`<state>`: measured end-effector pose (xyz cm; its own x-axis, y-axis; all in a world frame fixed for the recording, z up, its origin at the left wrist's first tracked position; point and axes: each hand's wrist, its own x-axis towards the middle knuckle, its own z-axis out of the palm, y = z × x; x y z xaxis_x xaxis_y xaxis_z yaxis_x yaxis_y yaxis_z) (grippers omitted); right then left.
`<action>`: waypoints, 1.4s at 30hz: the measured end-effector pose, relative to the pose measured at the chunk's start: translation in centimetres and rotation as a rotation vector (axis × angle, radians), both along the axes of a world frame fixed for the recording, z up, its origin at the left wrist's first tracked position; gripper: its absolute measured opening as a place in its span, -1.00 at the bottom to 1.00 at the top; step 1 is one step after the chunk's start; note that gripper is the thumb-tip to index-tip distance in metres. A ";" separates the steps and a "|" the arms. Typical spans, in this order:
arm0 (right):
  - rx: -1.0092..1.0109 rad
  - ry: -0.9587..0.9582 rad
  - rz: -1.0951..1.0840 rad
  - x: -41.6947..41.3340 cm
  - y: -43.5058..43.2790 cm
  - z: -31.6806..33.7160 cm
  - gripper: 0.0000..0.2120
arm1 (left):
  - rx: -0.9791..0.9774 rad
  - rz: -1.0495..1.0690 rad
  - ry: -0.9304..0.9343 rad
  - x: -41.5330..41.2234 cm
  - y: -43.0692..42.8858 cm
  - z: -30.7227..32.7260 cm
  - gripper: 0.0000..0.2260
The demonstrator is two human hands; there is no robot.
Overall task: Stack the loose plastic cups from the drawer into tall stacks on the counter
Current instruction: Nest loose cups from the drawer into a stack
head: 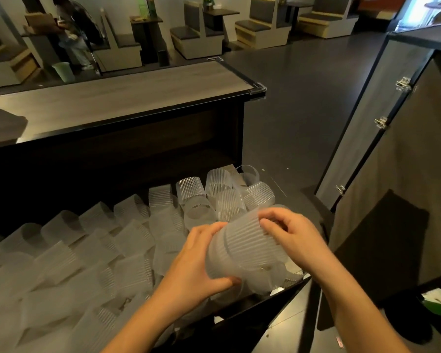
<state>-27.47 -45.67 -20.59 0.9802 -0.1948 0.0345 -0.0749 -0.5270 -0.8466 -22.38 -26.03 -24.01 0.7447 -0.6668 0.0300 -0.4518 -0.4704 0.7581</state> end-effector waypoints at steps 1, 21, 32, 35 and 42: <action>-0.035 -0.005 -0.001 0.1 0.0 -0.3 -0.76 | 0.008 -0.003 -0.008 0.0 0.0 0.0 -0.30; -0.236 -0.055 -0.365 1.8 -4.9 -4.4 -0.61 | 0.010 0.069 0.016 0.4 0.9 -0.3 -0.30; -0.369 0.243 -0.364 3.6 -5.0 -8.5 -0.59 | -0.016 0.118 0.017 0.5 1.4 -0.3 -0.25; -0.349 0.220 -0.408 3.8 -5.0 -8.7 -0.61 | -0.027 0.126 0.021 0.5 1.5 -0.1 -0.27; -0.106 -0.072 -0.497 2.9 -4.8 -6.5 -0.70 | -0.028 0.149 -0.001 0.4 1.9 0.1 -0.27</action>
